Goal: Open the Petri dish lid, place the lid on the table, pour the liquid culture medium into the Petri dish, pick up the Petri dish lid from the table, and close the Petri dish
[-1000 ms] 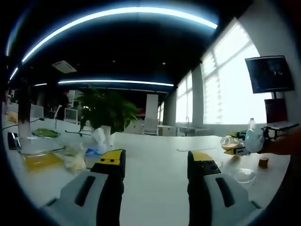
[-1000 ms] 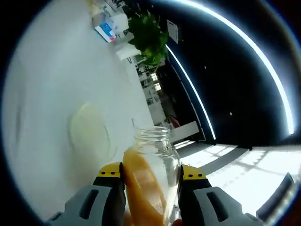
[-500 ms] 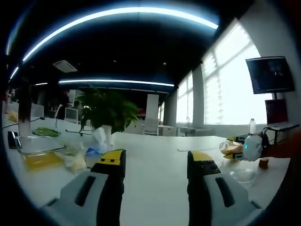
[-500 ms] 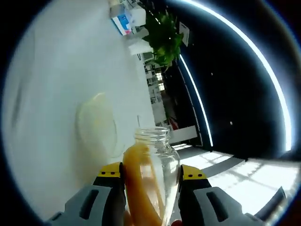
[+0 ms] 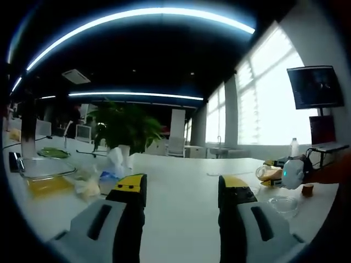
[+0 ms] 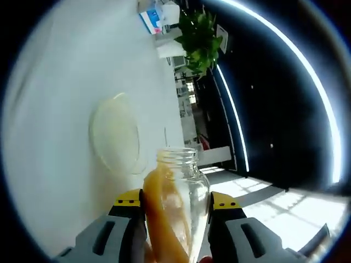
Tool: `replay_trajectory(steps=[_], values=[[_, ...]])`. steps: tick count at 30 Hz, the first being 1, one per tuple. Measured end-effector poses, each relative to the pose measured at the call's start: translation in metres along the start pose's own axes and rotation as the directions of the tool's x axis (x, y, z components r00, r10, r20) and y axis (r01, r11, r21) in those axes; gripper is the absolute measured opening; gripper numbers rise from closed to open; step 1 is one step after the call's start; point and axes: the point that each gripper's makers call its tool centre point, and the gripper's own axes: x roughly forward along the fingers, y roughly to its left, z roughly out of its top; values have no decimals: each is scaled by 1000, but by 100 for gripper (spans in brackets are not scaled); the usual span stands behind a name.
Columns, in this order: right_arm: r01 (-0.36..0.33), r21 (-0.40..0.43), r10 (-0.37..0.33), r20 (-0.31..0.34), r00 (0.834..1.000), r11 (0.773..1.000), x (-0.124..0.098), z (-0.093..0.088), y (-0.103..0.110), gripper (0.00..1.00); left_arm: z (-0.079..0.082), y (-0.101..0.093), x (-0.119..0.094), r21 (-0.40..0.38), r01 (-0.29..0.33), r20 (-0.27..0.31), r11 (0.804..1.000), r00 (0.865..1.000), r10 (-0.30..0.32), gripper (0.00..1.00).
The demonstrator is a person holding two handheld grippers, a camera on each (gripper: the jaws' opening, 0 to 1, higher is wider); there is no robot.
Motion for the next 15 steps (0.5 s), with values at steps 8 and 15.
replay_trajectory(steps=[8,15], values=[[-21,-30,21,0,1000,999,4,2,6,39,-1,3,0,-6,-7,0,1000,1000,7,44],[-17,-9,17,-4,1000,1000,5,0,1,39,-1,5,0,-11,-10,3,1000,1000,10,43]])
